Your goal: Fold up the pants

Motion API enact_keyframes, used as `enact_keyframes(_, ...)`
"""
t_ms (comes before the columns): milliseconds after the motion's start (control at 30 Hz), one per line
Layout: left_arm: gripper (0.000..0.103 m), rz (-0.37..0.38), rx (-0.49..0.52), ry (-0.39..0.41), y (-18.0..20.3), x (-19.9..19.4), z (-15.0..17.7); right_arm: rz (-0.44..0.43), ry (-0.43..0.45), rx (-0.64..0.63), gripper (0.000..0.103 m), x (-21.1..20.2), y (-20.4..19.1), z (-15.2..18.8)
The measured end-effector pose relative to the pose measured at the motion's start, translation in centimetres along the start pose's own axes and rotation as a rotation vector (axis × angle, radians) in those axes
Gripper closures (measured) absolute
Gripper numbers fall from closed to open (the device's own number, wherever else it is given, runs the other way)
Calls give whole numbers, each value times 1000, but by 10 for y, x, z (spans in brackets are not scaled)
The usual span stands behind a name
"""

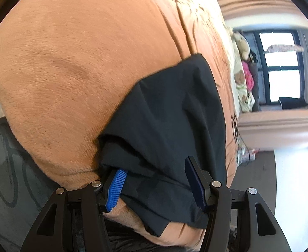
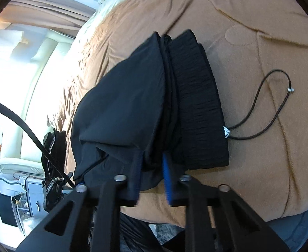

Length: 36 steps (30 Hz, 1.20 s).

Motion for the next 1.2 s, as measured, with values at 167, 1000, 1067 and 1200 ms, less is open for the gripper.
enact_keyframes(167,57,-42,-79,49,-12,-4,-10,2,49,-65,96,-11,-15,-1)
enact_keyframes(1000,101,-86,-24,68,-19,-27,-15,42,85,-44,98,-51,7,32)
enact_keyframes(1067,101,-95,-22,64,-18,-24,-14,40,89,-44,98,-55,5,36)
enact_keyframes(1200,101,-102,-12,52,-17,-22,-12,49,98,-51,98,-66,4,46)
Point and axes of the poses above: each gripper's, at about its wrist camera, not at the fingertips, and x roughly the way its jaws point, y to its right, z to its underside, the point moved 8 cm from there along x, roughly the way its jaws point, and after that the axes turned 12 degrees about -z, right-handed, at the moved point
